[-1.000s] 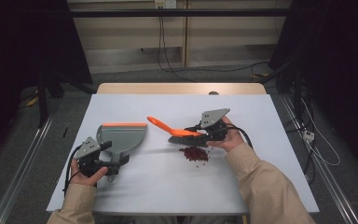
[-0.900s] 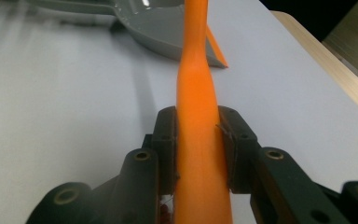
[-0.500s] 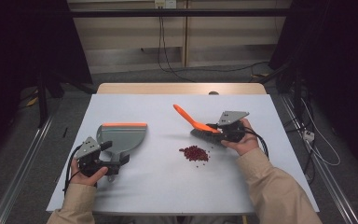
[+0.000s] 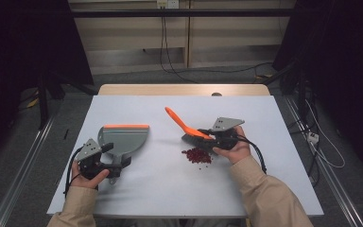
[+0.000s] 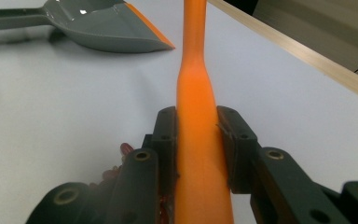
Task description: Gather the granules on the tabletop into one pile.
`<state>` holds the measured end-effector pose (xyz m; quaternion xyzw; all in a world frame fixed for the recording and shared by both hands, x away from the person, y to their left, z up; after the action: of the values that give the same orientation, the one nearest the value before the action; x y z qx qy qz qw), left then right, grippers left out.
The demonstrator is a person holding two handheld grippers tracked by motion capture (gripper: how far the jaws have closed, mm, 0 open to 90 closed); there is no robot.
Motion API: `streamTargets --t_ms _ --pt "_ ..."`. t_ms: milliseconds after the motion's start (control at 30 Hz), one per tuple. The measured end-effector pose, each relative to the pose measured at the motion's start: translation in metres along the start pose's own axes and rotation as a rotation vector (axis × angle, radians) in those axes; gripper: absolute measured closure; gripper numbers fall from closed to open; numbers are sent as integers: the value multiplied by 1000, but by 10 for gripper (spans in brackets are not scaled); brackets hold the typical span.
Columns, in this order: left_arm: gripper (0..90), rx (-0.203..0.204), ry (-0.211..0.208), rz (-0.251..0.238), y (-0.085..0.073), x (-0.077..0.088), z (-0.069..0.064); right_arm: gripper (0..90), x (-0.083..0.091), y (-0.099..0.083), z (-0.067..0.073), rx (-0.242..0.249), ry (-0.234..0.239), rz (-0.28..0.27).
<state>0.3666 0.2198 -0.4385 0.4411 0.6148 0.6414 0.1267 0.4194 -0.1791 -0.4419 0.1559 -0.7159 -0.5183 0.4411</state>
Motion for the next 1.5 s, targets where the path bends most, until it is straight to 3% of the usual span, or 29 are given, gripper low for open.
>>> streamTargets --t_ms 267,433,633,800,1000,1300,1500 --pt "56 0 7 24 0 0 0 708 23 2 -8 -49 -57 -25" --pt "53 5 10 47 0 1 0 707 34 -4 -11 -70 -108 9" --pt "59 16 52 108 -3 2 2 707 45 -17 -13 -106 -157 31" --pt "90 36 113 160 -8 4 6 707 51 -25 -14 -141 -172 21" --pt "108 68 170 206 -13 5 12 707 54 -29 -15 -141 -183 25" --pt "115 134 215 247 -18 10 22 707 53 -31 -15 -142 -183 21" --pt "161 149 217 248 -16 10 29 707 53 -31 -15 -142 -178 15"
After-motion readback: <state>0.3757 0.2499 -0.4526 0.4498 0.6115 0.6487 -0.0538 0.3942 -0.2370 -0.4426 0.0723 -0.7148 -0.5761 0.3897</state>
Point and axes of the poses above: each handheld gripper's, and its own axes: x roughly backward along the jaws, y roughly out of its top, z roughly to its left, the point moved 2 cm from there along -x, roughly forward along the jaws, and after that the axes turned 2 degrees about -y, right-handed, at the moved point
